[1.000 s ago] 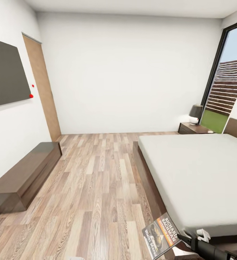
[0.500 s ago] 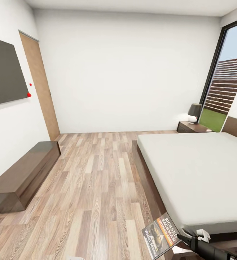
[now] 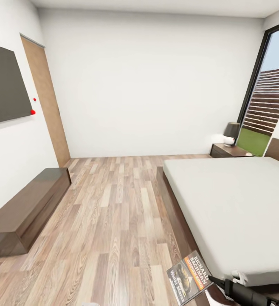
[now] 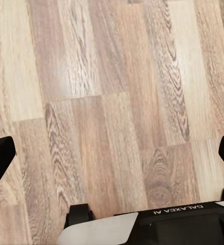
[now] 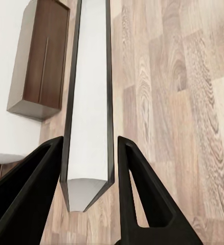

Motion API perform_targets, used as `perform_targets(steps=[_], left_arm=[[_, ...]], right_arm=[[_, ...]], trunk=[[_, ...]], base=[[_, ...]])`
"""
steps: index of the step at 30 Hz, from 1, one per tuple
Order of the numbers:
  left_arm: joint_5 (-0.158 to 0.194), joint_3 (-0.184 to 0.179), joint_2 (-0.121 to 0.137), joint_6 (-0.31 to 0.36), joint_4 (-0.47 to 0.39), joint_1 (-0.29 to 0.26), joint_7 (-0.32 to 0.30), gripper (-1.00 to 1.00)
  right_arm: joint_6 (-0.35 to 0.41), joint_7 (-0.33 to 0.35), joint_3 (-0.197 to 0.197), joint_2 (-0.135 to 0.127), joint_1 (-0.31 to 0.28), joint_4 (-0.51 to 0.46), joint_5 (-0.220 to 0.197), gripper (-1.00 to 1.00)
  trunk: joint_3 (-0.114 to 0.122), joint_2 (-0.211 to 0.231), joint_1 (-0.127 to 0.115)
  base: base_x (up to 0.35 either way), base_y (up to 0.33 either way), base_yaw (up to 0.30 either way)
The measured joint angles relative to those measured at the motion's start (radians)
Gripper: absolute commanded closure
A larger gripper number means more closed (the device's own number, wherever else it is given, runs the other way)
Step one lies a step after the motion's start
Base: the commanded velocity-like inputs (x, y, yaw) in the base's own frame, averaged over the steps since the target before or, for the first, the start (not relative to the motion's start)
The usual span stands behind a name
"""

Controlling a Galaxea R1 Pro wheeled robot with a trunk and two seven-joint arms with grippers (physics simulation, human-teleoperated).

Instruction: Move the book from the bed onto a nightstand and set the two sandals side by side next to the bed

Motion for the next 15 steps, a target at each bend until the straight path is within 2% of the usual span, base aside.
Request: perform_targets(steps=[10,14,15], left_arm=[[0.001,0.000,-0.003,0.000,0.000,0.000,0.000,-1.00],[0.001,0.000,-0.005,0.000,0.000,0.000,0.000,-1.00],[0.001,0.000,-0.005,0.000,0.000,0.000,0.000,-1.00]], right_arm=[[0.000,-0.001,0.002,0.001,0.000,0.000,-0.001,1.00],[0.000,-0.002,0.002,0.002,0.000,0.000,-0.001,1.00],[0.000,-0.001,0.002,0.009,0.000,0.000,0.000,1.00]], trunk=[[0.000,0.000,0.000],[0.000,0.000,0.000],[0.000,0.000,0.000]], base=[[0.291,0.128,0.000],[0.325,0.024,0.000],[0.331,0.005,0.000]])
